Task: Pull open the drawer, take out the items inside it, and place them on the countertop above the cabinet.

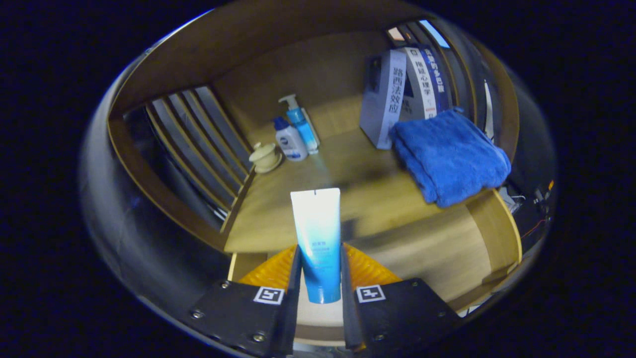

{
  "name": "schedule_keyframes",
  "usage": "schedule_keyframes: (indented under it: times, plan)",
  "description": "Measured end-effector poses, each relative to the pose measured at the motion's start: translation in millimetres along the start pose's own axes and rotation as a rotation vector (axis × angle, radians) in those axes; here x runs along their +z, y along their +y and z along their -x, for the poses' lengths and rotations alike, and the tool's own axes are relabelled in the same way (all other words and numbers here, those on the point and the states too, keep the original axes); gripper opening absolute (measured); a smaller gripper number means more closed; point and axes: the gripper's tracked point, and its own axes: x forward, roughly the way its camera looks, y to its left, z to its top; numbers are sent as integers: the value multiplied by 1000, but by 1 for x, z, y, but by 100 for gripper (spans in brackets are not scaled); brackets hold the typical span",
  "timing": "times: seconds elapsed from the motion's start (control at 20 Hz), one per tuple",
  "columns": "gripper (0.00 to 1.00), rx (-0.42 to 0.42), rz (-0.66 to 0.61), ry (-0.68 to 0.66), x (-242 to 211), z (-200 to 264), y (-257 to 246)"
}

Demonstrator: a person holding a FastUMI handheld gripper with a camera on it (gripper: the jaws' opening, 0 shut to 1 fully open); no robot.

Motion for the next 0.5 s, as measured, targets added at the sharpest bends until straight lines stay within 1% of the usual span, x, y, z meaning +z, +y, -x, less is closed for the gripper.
schedule_keyframes:
  times: [0.05, 0.2, 0.35, 0.5]
  plan:
    - [39, 1, -8, -42, 12, -8, 0]
    - [38, -56, 7, -133, 34, -27, -16]
    - [38, -107, 21, -152, 40, -55, -29]
    - [38, -114, 49, -162, 41, -81, -33]
